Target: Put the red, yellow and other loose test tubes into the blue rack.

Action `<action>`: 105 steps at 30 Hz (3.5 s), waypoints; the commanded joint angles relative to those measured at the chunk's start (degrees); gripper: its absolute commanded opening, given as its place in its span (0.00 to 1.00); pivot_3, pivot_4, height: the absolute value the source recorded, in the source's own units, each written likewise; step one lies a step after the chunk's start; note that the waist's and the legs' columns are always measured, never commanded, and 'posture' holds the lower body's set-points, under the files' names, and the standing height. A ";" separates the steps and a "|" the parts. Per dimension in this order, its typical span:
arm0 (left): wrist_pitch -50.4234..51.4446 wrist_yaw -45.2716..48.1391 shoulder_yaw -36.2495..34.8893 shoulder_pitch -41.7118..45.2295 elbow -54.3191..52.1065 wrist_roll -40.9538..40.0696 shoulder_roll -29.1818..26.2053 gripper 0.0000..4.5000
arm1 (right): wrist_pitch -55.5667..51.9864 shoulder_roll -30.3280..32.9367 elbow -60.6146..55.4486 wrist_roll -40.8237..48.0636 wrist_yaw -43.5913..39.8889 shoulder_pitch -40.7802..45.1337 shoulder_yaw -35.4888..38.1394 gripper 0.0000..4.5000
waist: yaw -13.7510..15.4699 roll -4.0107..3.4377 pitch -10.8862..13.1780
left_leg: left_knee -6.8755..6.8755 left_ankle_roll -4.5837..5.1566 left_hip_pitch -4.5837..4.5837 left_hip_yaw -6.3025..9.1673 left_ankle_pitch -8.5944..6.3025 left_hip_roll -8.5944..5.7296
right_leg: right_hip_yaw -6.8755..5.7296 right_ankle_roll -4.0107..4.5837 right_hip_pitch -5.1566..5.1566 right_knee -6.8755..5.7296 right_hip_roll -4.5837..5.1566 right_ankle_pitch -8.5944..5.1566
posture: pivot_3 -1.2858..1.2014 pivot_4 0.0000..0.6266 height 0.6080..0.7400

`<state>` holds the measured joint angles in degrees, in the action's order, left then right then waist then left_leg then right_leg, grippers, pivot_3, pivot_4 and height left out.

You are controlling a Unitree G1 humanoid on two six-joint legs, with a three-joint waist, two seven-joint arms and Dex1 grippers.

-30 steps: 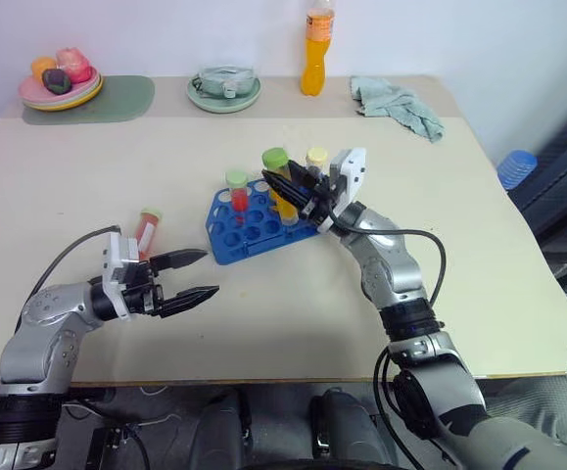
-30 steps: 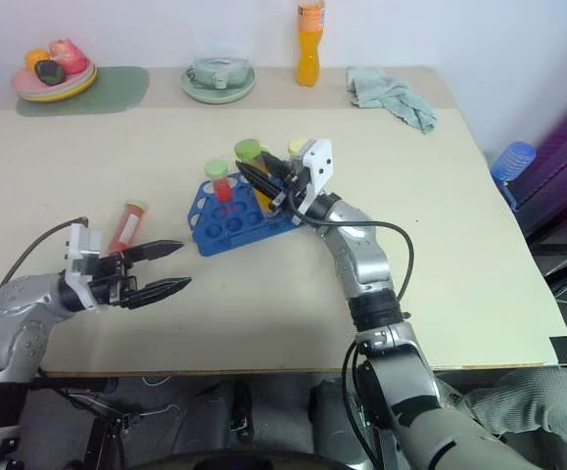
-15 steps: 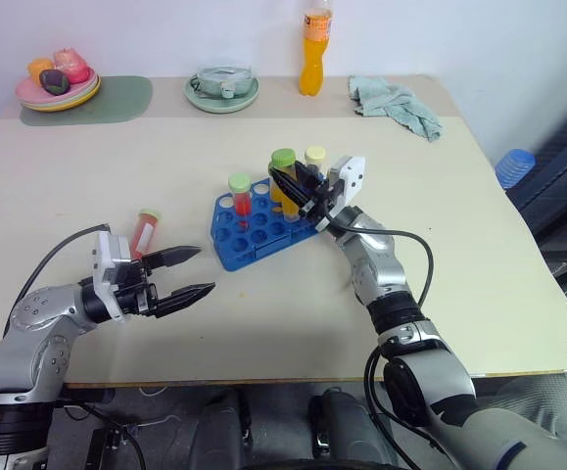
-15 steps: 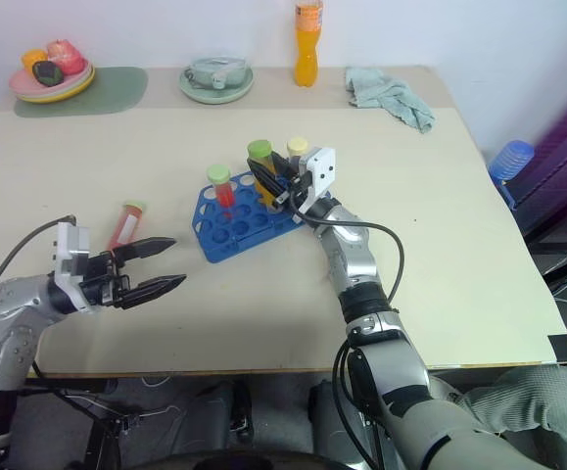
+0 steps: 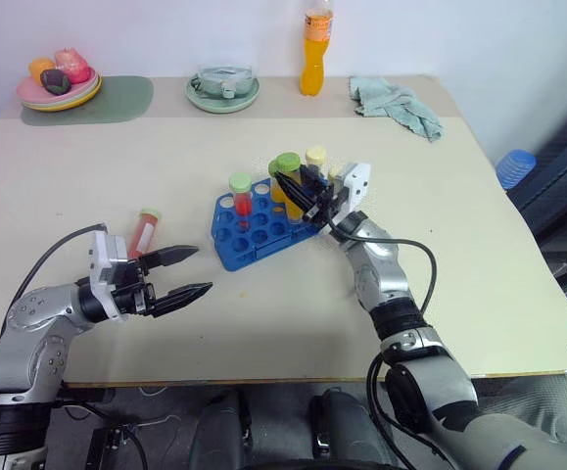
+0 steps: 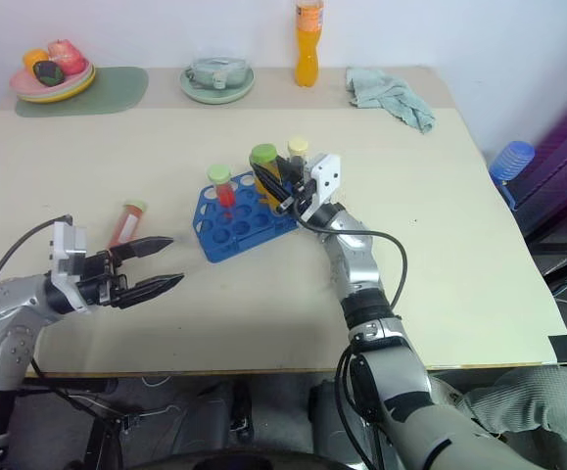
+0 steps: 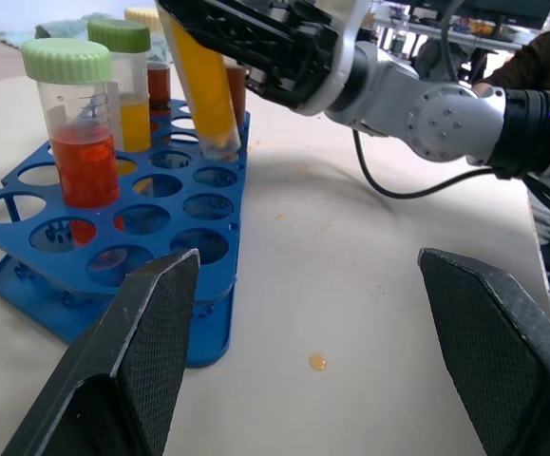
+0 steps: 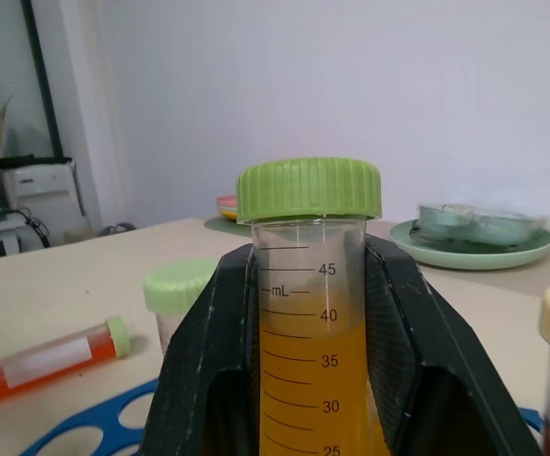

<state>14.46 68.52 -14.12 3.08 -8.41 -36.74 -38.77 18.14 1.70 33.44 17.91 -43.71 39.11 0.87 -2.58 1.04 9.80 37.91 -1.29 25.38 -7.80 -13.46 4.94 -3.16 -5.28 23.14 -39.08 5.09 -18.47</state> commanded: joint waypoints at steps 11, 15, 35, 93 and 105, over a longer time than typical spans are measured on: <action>-2.20 1.21 -0.65 0.51 1.79 -0.28 0.60 0.84 | 6.39 -1.54 1.15 -3.18 4.66 -0.78 0.03 0.19 | 0.01 0.00 0.00 | 0.00 0.00 0.00 0.00 0.00 0.00 | 0.00 0.00 -0.01 0.00 0.00 0.00 | 0.52 0.24 1.00; -2.35 1.17 -0.77 -0.19 1.34 -0.37 0.66 0.84 | 8.71 -1.76 3.79 -3.94 6.00 -0.13 0.51 0.19 | 0.00 0.00 0.00 | 0.00 0.00 -0.03 -0.01 0.00 0.00 | 0.00 0.00 -0.03 0.00 0.00 0.00 | 0.52 0.24 1.00; -0.54 -0.36 -1.14 -0.23 -0.91 -1.00 0.00 0.84 | 13.63 -3.26 8.97 -4.17 6.94 -1.23 0.30 0.19 | -0.02 0.01 -0.03 | 0.01 -0.01 -0.18 0.04 0.01 0.00 | 0.00 0.00 -0.21 0.00 0.00 0.00 | 0.52 0.24 1.00; -0.31 -4.61 -2.05 2.97 -0.89 -2.25 2.89 0.84 | 18.48 -1.99 6.95 -5.38 4.79 -3.43 0.15 0.99 | -0.01 -0.02 -0.02 | -0.01 -0.01 -0.23 0.07 0.00 -0.01 | 0.00 0.00 -0.26 0.02 0.02 0.00 | 0.52 0.24 1.00; 7.03 -14.21 -9.25 3.70 -1.68 -12.35 5.96 0.84 | 7.07 8.45 -10.08 -5.94 -1.38 -12.82 -4.31 0.99 | 0.06 -0.01 -0.02 | -0.01 0.00 -0.23 0.10 0.00 -0.01 | 0.00 0.00 -0.27 0.03 0.04 0.00 | 0.52 0.24 1.00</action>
<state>21.08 55.37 -21.34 6.47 -8.12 -47.22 -32.87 26.67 9.31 27.01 11.01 -44.01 26.81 -3.24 -2.52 1.04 9.78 37.89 -1.29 25.15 -7.70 -13.46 4.93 -3.16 -5.28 22.87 -39.04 5.13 -18.47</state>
